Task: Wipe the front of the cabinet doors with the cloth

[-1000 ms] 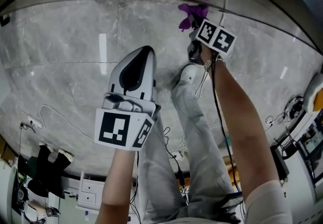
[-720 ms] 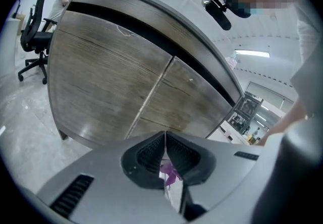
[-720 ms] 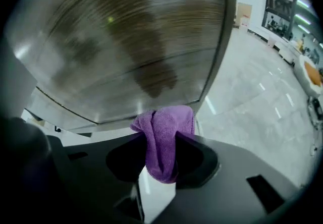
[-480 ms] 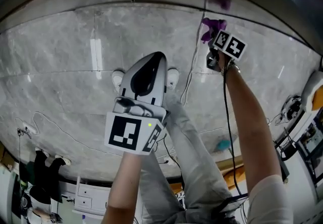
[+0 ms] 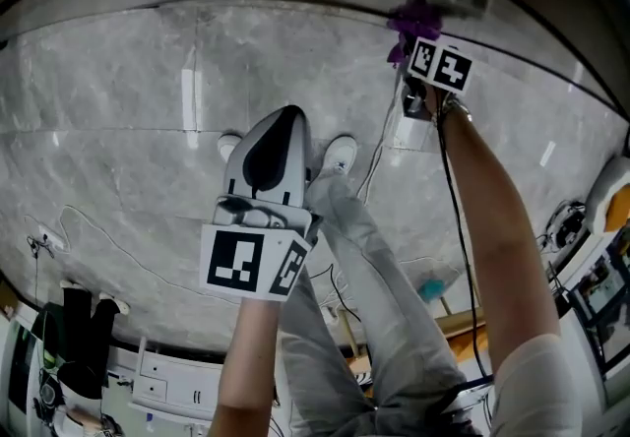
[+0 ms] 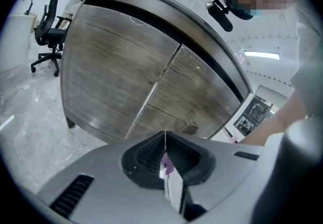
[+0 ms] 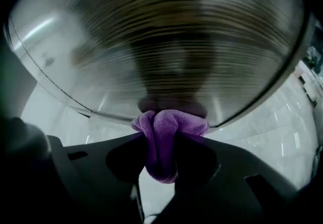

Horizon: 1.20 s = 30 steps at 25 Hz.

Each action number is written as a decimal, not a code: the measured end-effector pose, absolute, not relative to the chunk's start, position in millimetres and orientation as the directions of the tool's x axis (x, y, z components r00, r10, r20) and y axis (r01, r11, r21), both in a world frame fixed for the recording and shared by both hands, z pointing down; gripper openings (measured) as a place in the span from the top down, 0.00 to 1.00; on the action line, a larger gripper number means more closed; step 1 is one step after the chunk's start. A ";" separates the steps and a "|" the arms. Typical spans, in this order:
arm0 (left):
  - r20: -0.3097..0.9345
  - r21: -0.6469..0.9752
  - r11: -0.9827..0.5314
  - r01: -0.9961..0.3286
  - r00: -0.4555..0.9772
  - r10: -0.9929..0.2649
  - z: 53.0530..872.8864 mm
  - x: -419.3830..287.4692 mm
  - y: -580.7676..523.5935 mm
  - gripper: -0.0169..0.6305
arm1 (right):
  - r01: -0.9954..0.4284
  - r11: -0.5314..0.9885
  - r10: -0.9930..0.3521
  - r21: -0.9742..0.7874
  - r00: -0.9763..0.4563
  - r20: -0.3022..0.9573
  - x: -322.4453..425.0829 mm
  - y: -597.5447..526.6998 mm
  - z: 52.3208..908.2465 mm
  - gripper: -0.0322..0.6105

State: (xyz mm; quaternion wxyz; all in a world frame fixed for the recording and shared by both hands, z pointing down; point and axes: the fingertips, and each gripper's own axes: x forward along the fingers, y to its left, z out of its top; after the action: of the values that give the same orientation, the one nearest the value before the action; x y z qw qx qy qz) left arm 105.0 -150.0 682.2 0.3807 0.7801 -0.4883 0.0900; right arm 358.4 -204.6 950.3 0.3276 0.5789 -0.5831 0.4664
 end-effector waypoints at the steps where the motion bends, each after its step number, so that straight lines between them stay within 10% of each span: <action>1: 0.510 0.506 -0.222 -0.834 0.496 -0.703 682.0 96.2 -152.0 0.95 | -0.983 -0.073 -0.369 -0.170 -0.132 0.920 341.3 -208.0 951.5 0.74; 20: 0.522 0.502 -0.077 -0.861 0.373 -0.767 663.2 -89.2 -145.3 0.95 | -0.955 0.185 -0.361 -0.232 -0.286 0.888 89.1 -256.8 915.2 0.74; 30: 0.433 0.532 -0.157 -0.832 0.427 -0.794 606.0 -141.1 -191.0 0.95 | -0.955 0.009 -0.468 -0.297 -0.267 0.843 38.2 -214.0 816.5 0.74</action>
State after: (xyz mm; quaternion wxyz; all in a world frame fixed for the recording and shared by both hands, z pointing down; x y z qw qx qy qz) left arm -141.1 -191.0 606.0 0.3683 0.7600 -0.5348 0.0258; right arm 38.2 -214.0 816.5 0.2709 0.5415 -0.6567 0.4496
